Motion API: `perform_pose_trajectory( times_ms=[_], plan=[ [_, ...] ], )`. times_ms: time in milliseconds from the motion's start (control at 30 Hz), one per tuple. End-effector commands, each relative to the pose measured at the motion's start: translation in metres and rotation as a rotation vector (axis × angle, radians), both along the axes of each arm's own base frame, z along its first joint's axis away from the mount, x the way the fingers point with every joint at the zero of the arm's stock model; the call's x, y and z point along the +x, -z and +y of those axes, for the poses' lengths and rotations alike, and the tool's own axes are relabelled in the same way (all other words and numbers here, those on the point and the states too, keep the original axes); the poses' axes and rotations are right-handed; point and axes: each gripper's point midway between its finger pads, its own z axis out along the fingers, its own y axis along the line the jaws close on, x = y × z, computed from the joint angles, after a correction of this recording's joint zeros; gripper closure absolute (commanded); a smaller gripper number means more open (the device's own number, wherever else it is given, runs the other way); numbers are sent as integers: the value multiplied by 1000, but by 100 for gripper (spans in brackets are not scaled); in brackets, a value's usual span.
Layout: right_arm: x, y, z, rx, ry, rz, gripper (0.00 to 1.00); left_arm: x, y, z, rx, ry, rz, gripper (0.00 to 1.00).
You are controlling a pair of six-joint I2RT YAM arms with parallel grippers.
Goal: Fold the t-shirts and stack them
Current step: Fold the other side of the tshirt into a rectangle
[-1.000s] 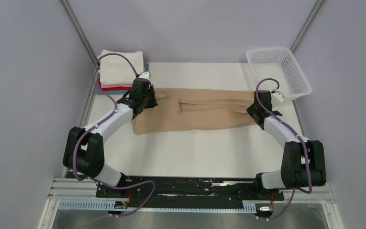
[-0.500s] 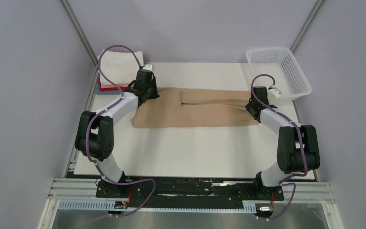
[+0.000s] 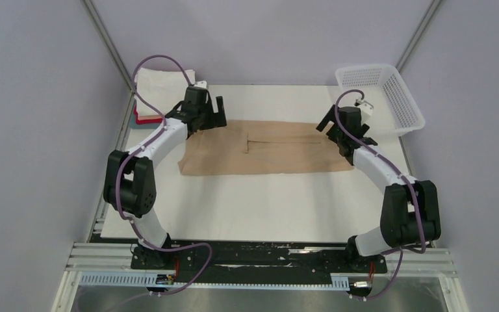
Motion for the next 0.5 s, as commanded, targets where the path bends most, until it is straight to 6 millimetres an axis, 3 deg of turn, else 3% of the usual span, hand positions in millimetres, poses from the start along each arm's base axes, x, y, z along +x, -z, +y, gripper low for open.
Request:
perform_pose_trajectory(
  times_ms=[0,33,133,233,267,300,333,367,467],
  plan=[
    [16,4,59,-22,-364,-36,0,-13,-12,-37,-196,84,11,0],
    [21,15,70,-1,-425,-12,0,-16,0,-42,-229,72,48,0],
    [59,26,97,16,-547,-22,0,-13,23,-56,-302,63,126,0],
    [92,44,110,41,-576,-20,0,8,50,-62,-315,12,179,0],
    [97,50,114,47,-591,-9,0,10,68,-63,-312,-3,223,0],
    [99,56,116,55,-592,5,0,19,63,-66,-322,-5,211,0],
    [98,62,116,65,-581,19,0,19,79,-67,-320,-21,254,0],
    [95,69,114,71,-572,37,0,27,76,-70,-328,-19,247,0],
    [65,89,108,94,-544,126,0,33,100,-75,-328,-15,301,0]
  ],
)
